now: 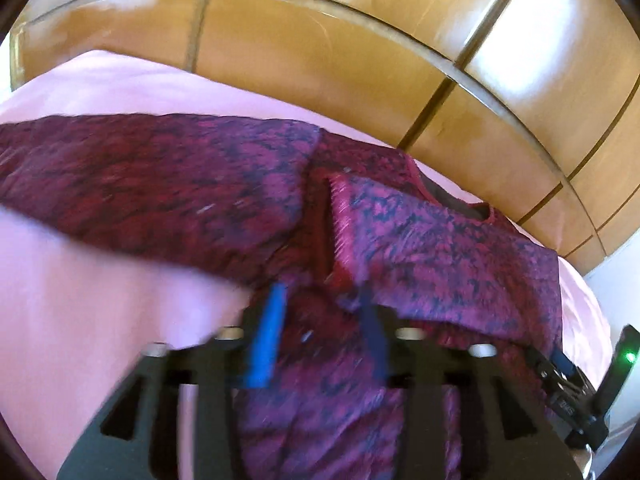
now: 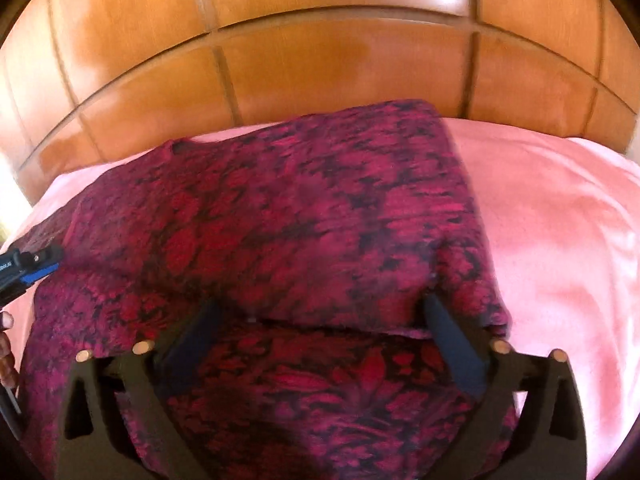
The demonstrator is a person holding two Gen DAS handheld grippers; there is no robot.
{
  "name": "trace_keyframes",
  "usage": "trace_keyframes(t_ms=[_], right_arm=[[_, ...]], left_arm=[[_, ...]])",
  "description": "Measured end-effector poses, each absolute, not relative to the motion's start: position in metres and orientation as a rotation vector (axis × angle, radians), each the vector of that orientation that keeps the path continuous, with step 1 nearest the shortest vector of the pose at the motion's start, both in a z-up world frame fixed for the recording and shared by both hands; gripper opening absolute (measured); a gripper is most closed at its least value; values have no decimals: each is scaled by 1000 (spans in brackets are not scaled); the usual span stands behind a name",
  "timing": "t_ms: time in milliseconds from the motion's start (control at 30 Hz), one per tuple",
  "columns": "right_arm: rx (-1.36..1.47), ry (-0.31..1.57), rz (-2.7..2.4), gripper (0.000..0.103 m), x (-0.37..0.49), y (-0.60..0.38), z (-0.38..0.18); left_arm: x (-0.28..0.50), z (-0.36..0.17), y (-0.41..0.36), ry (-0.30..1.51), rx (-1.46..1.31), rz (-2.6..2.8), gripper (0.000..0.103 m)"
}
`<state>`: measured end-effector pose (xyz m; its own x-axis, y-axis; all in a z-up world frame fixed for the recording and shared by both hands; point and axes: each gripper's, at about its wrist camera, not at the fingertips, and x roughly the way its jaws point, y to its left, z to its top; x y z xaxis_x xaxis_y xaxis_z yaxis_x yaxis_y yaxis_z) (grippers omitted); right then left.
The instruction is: Fold small clothes
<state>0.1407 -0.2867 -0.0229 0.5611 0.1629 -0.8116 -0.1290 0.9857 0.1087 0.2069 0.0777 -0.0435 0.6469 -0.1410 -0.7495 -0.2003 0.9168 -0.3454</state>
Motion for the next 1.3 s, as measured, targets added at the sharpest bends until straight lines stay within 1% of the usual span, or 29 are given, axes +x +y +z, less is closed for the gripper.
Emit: trace_keyframes(t_ms=[33,100,133,200,233,267,300,433,567,633,733,767,800,867,900,1000,1100,1167,1300], right_arm=[[12,959,159,101,139,-283,-23],[-31,955,138,101,136,-281,-23],[-49,954,130,101,137,-278,-23],[-65,951,121,101,137,-277,-24],[-66,949,120,101,137,-277,-24],[-65,948,120,101,138,-277,-24],[-66,947,119,101,138,-277,-24],[-76,942,114,101,138,-276,-24],[-75,942,116,101,138,-276,-24],[-75,942,116,101,138,-277,-24],[-77,943,116,101,138,-276,-24],[-80,943,114,101,138,-275,-25],[-80,943,114,101,138,-275,-25],[-82,944,114,101,138,-276,-25],[-82,944,114,101,138,-276,-25],[-80,945,115,101,138,-276,-25],[-86,946,114,101,138,-275,-25],[-82,948,118,101,138,-276,-24],[-78,947,119,101,139,-276,-24]], left_arm=[[195,-43,87,864,-455,54,60],[181,-41,102,833,-512,70,60],[172,-41,115,822,-561,71,63],[159,-43,137,801,-657,86,64],[150,-46,154,778,-715,116,68],[145,-48,166,761,-757,139,70],[137,-50,184,731,-817,172,71],[130,-48,230,684,-893,247,71],[146,-48,274,693,-962,324,71],[158,-55,298,701,-1044,345,71],[171,-57,318,681,-1095,391,70],[177,-57,320,679,-1096,401,68],[181,-55,323,678,-1082,426,62],[194,-55,326,706,-1042,477,21],[200,-56,325,729,-1037,476,18],[205,-40,313,693,-974,464,18],[213,-6,267,659,-787,373,18],[219,17,220,633,-650,291,18],[230,39,131,620,-444,113,18]])
